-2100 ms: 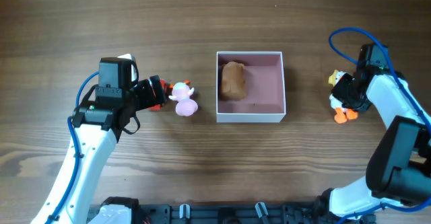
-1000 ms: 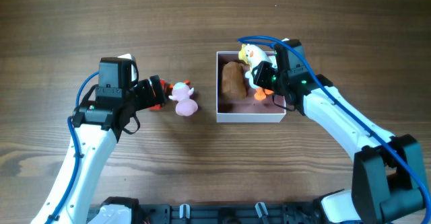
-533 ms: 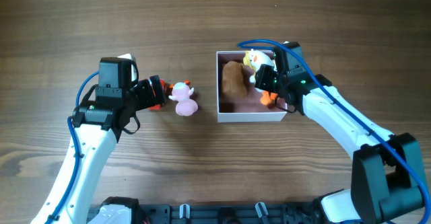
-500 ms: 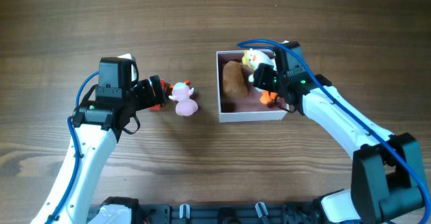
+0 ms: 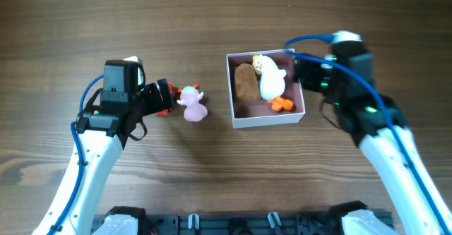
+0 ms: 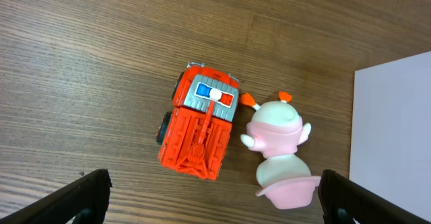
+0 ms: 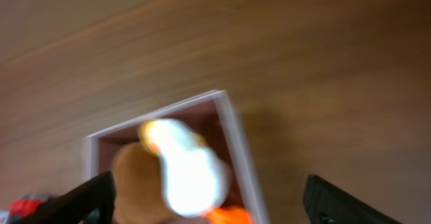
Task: Pack container
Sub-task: 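Retract the right arm and grasp the red toy truck with left gripper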
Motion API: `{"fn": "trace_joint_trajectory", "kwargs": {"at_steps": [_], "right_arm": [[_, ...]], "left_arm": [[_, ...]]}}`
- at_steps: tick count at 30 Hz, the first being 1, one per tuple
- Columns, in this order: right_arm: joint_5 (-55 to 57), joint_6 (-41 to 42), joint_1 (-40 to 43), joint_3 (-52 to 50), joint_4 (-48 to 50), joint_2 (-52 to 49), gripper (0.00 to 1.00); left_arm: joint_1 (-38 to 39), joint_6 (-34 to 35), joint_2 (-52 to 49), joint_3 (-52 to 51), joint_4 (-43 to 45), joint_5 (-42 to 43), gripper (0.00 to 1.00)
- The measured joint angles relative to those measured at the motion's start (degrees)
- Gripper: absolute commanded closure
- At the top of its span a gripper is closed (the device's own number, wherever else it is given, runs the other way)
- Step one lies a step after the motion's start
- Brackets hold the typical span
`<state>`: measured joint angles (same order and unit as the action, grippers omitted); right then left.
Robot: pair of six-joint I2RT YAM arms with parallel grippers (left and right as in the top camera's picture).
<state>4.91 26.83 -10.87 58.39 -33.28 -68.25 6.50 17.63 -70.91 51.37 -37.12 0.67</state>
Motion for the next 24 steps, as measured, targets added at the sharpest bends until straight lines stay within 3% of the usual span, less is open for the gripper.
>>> {"fn": "trace_joint_trajectory", "kwargs": {"at_steps": [3, 8, 14, 17, 24], "right_arm": [[0.1, 3.4, 12.0, 0.3, -10.5, 2.7, 0.0], [-4.0, 5.5, 25.7, 0.3, -15.3, -0.2, 0.0], [-5.5, 6.1, 27.6, 0.3, -15.6, -4.7, 0.0], [-5.8, 6.1, 27.6, 0.3, -15.6, -6.2, 0.01], [-6.0, 6.2, 27.6, 0.3, -15.6, -6.8, 0.0]], "left_arm": [[0.0, 0.0, 0.0, 0.0, 0.1, -0.2, 0.0], [-0.1, 1.0, 0.0, 0.1, -2.4, 5.1, 0.0], [-0.1, 1.5, 0.0, 0.1, -2.8, 9.9, 0.01], [-0.2, -0.3, 0.0, 1.6, -1.8, 9.9, 0.06], [-0.2, -8.9, -7.5, 6.3, 1.2, 3.6, 0.05]]}}
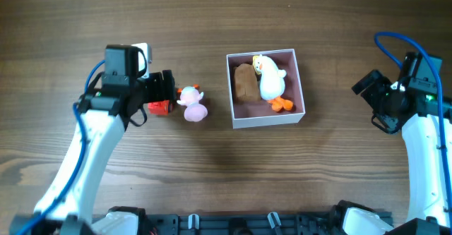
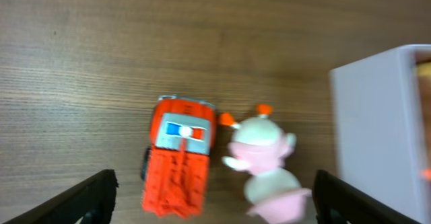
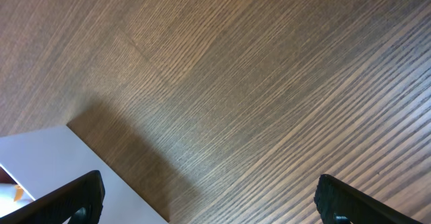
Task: Pack container
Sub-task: 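Retract the right arm and grasp the red toy truck with left gripper, then carry the red truck into the box front-left corner and release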
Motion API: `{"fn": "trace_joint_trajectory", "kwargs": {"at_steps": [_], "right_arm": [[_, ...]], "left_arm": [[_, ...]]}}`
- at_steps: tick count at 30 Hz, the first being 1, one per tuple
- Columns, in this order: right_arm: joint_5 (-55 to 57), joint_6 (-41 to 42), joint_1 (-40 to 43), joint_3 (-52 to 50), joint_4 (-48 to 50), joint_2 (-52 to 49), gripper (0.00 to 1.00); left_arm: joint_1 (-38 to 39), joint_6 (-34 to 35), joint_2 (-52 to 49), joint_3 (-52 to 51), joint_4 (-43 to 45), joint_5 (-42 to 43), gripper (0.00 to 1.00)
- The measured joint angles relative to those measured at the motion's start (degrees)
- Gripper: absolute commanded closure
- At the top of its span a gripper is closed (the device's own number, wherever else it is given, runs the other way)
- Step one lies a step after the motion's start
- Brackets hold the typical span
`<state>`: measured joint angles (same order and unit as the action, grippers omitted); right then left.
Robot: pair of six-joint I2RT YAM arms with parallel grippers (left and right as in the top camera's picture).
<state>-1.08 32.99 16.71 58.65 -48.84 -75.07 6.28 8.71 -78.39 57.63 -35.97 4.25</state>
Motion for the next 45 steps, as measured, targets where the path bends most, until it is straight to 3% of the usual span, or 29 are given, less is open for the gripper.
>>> {"fn": "trace_joint_trajectory", "kwargs": {"at_steps": [2, 4, 6, 9, 11, 14, 15, 20, 21, 23, 35, 42, 45], "right_arm": [[0.0, 0.0, 0.0, 0.0, 0.0, 0.0, 0.0], [0.0, 0.0, 0.0, 0.0, 0.0, 0.0, 0.01], [0.0, 0.0, 0.0, 0.0, 0.0, 0.0, 0.0], [0.0, 0.0, 0.0, 0.0, 0.0, 0.0, 0.0], [0.0, 0.0, 0.0, 0.0, 0.0, 0.0, 0.0], [0.0, 0.0, 0.0, 0.0, 0.0, 0.0, 0.0], [0.0, 0.0, 0.0, 0.0, 0.0, 0.0, 0.0], [0.0, 0.0, 0.0, 0.0, 0.0, 0.0, 0.0], [0.0, 0.0, 0.0, 0.0, 0.0, 0.0, 0.0], [0.0, 0.0, 0.0, 0.0, 0.0, 0.0, 0.0], [0.0, 0.0, 0.0, 0.0, 0.0, 0.0, 0.0], [0.0, 0.0, 0.0, 0.0, 0.0, 0.0, 0.0], [0.0, 0.0, 0.0, 0.0, 0.0, 0.0, 0.0]], "left_arm": [[0.0, -2.1, -3.8, 0.0, 0.9, -1.2, 0.07], [0.0, -5.0, -7.8, 0.0, 1.0, -1.7, 0.21], [0.0, -6.8, -11.2, 0.0, 0.8, -2.0, 0.24], [0.0, -9.2, -15.8, 0.0, 0.8, -2.3, 0.22], [0.0, -9.8, -18.0, 0.0, 0.8, -2.5, 0.05], [0.0, -10.2, -21.2, 0.0, 0.8, -2.7, 0.05], [0.0, -10.3, -22.0, 0.0, 0.8, -2.7, 0.06], [0.0, -10.9, -22.4, 0.0, 2.2, -2.7, 0.33], [0.0, -11.1, -22.4, 0.0, 2.4, -2.8, 0.33], [0.0, -11.0, -22.4, 0.0, 2.4, -2.8, 0.22], [0.0, -11.0, -22.7, -0.9, 3.9, -2.8, 0.24], [0.0, -11.2, -24.2, -0.9, 4.2, -3.5, 0.41], [0.0, -11.2, -24.2, -0.7, 4.0, -3.5, 0.42]]}}
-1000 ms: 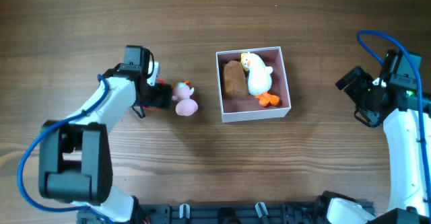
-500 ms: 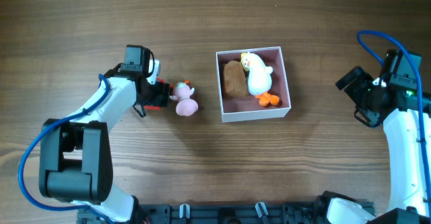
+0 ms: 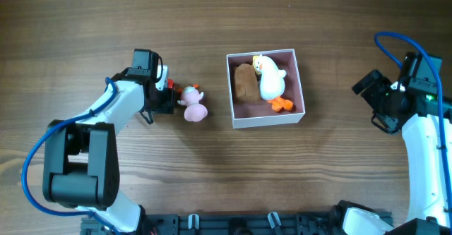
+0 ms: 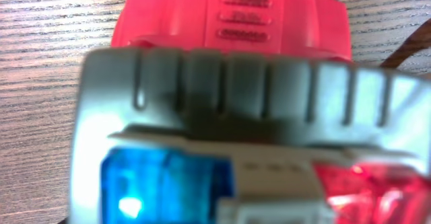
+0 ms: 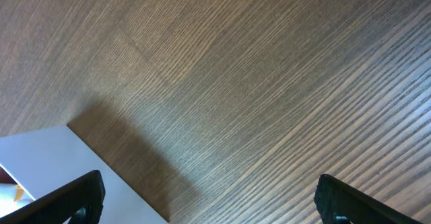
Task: Pack container
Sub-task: 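Carry the red truck into the box front-left corner and release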
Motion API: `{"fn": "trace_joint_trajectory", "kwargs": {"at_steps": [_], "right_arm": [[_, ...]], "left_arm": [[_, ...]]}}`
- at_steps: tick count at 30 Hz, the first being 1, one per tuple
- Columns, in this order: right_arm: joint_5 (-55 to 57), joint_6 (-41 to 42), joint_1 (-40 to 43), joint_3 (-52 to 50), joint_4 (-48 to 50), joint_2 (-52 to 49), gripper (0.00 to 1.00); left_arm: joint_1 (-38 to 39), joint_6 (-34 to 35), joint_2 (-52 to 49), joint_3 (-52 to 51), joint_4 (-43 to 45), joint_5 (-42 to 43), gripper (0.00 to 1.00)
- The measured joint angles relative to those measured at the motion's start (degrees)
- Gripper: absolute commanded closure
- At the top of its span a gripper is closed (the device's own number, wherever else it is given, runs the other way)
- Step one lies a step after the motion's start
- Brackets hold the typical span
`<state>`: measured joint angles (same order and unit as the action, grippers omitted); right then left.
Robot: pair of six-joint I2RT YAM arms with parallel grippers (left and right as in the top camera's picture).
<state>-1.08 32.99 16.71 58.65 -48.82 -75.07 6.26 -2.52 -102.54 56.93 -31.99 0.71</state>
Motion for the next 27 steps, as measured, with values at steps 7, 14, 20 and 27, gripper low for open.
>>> {"fn": "trace_joint_trajectory", "kwargs": {"at_steps": [7, 14, 20, 27], "right_arm": [[0.0, 0.0, 0.0, 0.0, 0.0, 0.0, 0.0], [0.0, 0.0, 0.0, 0.0, 0.0, 0.0, 0.01], [0.0, 0.0, 0.0, 0.0, 0.0, 0.0, 0.0], [0.0, 0.0, 0.0, 0.0, 0.0, 0.0, 0.0]], "left_arm": [[0.0, 0.0, 0.8, 1.7, -6.4, 0.0, 0.54], [6.5, 0.0, 16.3, 19.1, -18.5, 1.3, 0.67], [26.1, -5.2, 23.2, 21.6, -13.1, 3.7, 0.61], [33.0, -11.7, 5.5, 21.6, -11.2, 3.7, 0.67]]}}
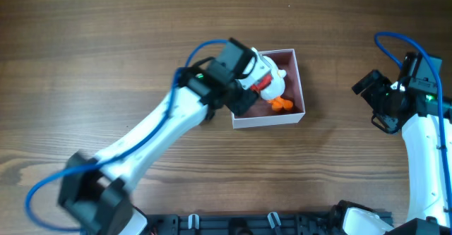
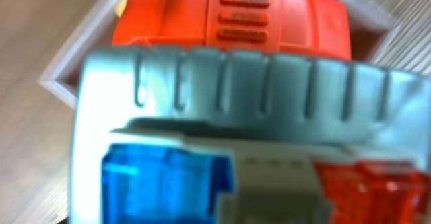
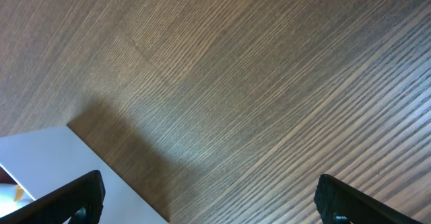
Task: Pack container
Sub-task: 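Carry the red truck into the box front-left corner and release, then move the left gripper to the pink figurine and grasp it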
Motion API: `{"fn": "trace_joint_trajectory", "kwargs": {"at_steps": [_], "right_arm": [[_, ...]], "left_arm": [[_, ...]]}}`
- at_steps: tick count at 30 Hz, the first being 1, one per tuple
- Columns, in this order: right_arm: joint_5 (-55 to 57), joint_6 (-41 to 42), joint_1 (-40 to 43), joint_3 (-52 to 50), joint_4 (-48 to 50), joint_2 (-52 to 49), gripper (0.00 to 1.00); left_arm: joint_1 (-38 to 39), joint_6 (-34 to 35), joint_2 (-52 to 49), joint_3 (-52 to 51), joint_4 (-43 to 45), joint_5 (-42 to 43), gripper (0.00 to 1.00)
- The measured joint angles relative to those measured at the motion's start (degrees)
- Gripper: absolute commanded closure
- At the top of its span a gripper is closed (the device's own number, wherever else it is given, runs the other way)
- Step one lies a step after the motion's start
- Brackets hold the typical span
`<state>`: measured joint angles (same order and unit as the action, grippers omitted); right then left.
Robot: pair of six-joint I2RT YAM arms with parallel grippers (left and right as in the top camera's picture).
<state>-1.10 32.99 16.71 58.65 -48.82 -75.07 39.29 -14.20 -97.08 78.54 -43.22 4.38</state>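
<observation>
A red toy truck (image 2: 229, 56) with a grey grille and blue and red lights fills the left wrist view. My left gripper (image 1: 239, 92) is shut on it above the left half of the white box (image 1: 299, 87). The box's rim (image 2: 71, 66) shows behind the truck. A white duck (image 1: 270, 81) with orange feet lies in the box. The pink toy is hidden from view. My right gripper (image 3: 212, 207) is open over bare wood to the right of the box, with a corner of the box (image 3: 40, 177) at the lower left of its view.
The left arm (image 1: 155, 140) stretches diagonally from the front left up to the box and covers the table to the left of it. The right arm (image 1: 420, 143) stands along the right edge. Wood table (image 1: 332, 178) all around.
My left gripper was down on the truck, left of the pink toy. Now it holds the truck above the left half of the box. The right arm has not moved.
My left gripper was open above the truck and pink toy, with my right gripper by the box. Then the right arm was back at the right edge. Then the left gripper was down on the truck, and now holds it over the box.
</observation>
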Motion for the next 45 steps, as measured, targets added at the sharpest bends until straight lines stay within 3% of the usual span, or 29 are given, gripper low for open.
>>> {"fn": "trace_joint_trajectory", "kwargs": {"at_steps": [4, 7, 8, 9, 15, 19, 23, 26, 28, 32, 36, 40, 45], "right_arm": [[0.0, 0.0, 0.0, 0.0, 0.0, 0.0, 0.0], [0.0, 0.0, 0.0, 0.0, 0.0, 0.0, 0.0], [0.0, 0.0, 0.0, 0.0, 0.0, 0.0, 0.0], [0.0, 0.0, 0.0, 0.0, 0.0, 0.0, 0.0], [0.0, 0.0, 0.0, 0.0, 0.0, 0.0, 0.01], [0.0, 0.0, 0.0, 0.0, 0.0, 0.0, 0.0], [0.0, 0.0, 0.0, 0.0, 0.0, 0.0, 0.01], [0.0, 0.0, 0.0, 0.0, 0.0, 0.0, 0.0], [0.0, 0.0, 0.0, 0.0, 0.0, 0.0, 0.0], [0.0, 0.0, 0.0, 0.0, 0.0, 0.0, 0.0], [-0.1, 0.0, 0.0, 0.0, 0.0, 0.0, 0.0], [-0.2, 0.0, 0.0, 0.0, 0.0, 0.0, 0.0], [-0.2, 0.0, 0.0, 0.0, 0.0, 0.0, 0.01]], "left_arm": [[0.8, -1.7, -5.9, -0.1, 0.2, 0.0, 0.36], [0.9, -2.2, -6.2, -0.1, -0.2, 0.0, 0.32], [0.9, -2.3, -6.2, -0.1, -0.4, 0.0, 0.02], [0.9, -2.3, -6.2, -0.1, -0.5, 0.0, 0.0], [0.9, -2.6, -5.1, -0.1, -1.4, 0.0, 0.0], [0.9, -0.6, 0.9, -0.1, -2.3, 0.0, 0.0], [0.4, 0.4, 8.4, 0.0, -12.6, -0.9, 0.01], [-5.1, 4.5, 9.9, -0.2, -20.1, -2.5, 0.18], [-9.6, 8.2, 9.9, -1.9, -20.8, -3.0, 0.2], [-18.4, 18.9, 9.8, -10.4, -14.8, -3.5, 0.15], [-20.7, 27.8, 9.6, -19.5, -1.8, -2.8, 0.17], [-20.7, 38.2, 9.5, -22.7, 6.5, -2.4, 0.28], [-20.7, 45.2, 4.3, -22.7, 10.2, -3.2, 0.19]]}}
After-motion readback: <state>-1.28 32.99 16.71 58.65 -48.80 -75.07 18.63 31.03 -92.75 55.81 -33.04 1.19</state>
